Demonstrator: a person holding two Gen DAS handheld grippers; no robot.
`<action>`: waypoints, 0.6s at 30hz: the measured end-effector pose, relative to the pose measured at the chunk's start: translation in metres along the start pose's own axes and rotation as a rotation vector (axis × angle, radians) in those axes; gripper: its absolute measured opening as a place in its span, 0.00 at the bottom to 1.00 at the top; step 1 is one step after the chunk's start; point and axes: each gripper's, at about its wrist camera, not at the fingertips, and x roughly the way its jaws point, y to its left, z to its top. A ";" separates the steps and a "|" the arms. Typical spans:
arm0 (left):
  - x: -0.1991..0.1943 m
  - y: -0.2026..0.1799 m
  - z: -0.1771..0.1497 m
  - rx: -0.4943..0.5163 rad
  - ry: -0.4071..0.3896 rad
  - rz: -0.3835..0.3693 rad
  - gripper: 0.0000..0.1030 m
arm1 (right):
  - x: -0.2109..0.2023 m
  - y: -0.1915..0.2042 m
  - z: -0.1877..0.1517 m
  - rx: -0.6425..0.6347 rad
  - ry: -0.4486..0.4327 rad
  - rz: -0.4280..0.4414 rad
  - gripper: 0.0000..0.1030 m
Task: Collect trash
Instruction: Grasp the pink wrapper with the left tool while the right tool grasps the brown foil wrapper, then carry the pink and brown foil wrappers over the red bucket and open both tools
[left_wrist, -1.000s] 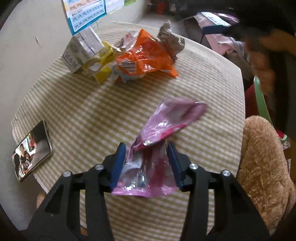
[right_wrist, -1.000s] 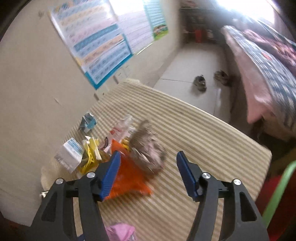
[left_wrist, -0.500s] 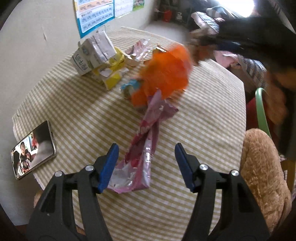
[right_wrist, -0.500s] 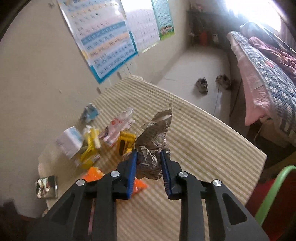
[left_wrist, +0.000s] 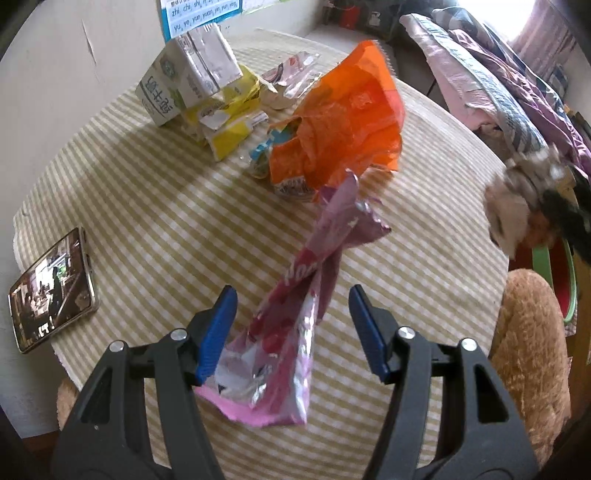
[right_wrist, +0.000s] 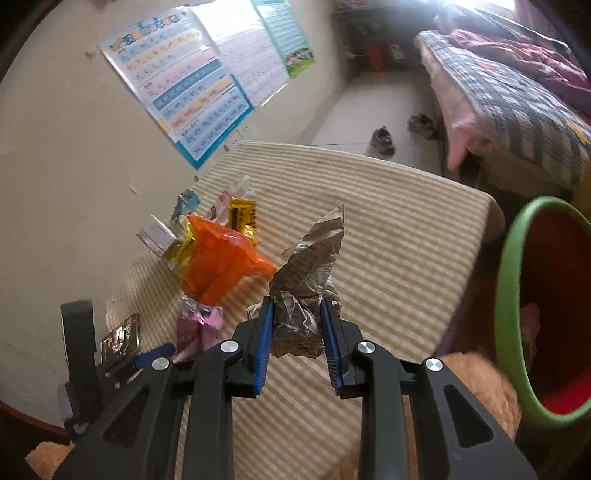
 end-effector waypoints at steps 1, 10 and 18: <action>0.002 -0.001 0.001 -0.003 0.006 -0.002 0.49 | -0.001 -0.003 -0.001 0.011 0.001 -0.003 0.25; -0.019 -0.013 -0.001 -0.001 -0.041 -0.015 0.29 | -0.010 -0.014 -0.006 0.048 -0.018 0.000 0.25; -0.058 -0.039 0.006 0.049 -0.136 -0.042 0.29 | -0.023 -0.013 -0.005 0.041 -0.055 0.016 0.25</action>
